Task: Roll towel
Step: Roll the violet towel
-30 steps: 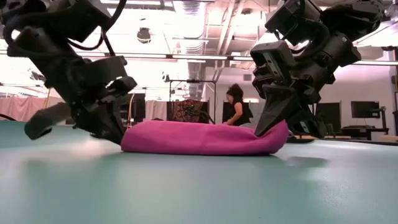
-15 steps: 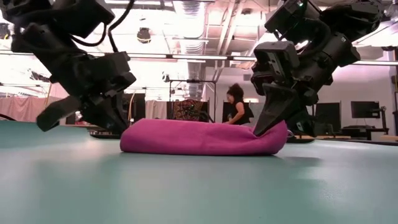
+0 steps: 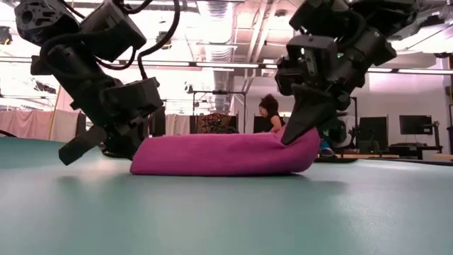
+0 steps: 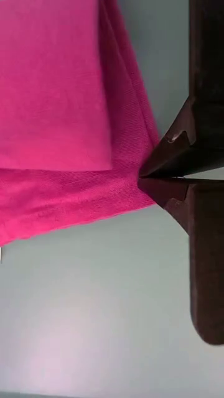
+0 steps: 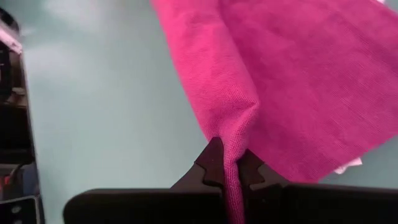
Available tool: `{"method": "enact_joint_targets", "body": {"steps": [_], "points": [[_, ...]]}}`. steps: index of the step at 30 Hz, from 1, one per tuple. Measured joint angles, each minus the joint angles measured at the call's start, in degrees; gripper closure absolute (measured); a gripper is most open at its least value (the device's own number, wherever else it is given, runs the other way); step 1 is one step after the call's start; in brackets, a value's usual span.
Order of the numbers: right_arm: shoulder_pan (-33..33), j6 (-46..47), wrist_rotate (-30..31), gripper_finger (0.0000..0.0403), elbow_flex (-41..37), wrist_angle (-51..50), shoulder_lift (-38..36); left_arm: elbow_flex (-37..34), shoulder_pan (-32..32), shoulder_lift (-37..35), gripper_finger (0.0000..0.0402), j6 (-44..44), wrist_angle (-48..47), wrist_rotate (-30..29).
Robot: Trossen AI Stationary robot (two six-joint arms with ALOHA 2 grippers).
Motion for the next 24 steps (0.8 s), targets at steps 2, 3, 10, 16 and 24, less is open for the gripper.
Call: {"method": "enact_joint_targets", "body": {"steps": [2,3,10,16,24], "points": [[-0.68,-0.09,-0.12,0.0388,0.00,-0.06,0.00,0.00,0.04,0.02,0.0402,0.80,0.46,0.00],[-0.94,-0.09,-0.12,0.0388,0.00,0.02,0.00,0.00,0.04,0.04,0.0401,1.46,1.02,0.00],[-1.80,-0.37,-1.68,0.0388,0.00,0.21,0.00,-0.02,0.04,0.13,0.0402,5.08,3.78,-0.26],[-1.80,-0.55,-2.19,0.0388,0.00,0.02,0.00,-0.02,0.04,0.06,0.0401,7.43,4.36,-5.32],[-1.80,-2.24,-3.39,0.0388,0.00,-0.14,0.00,-0.02,-0.15,-2.65,0.0401,8.44,4.63,-8.33]]}}
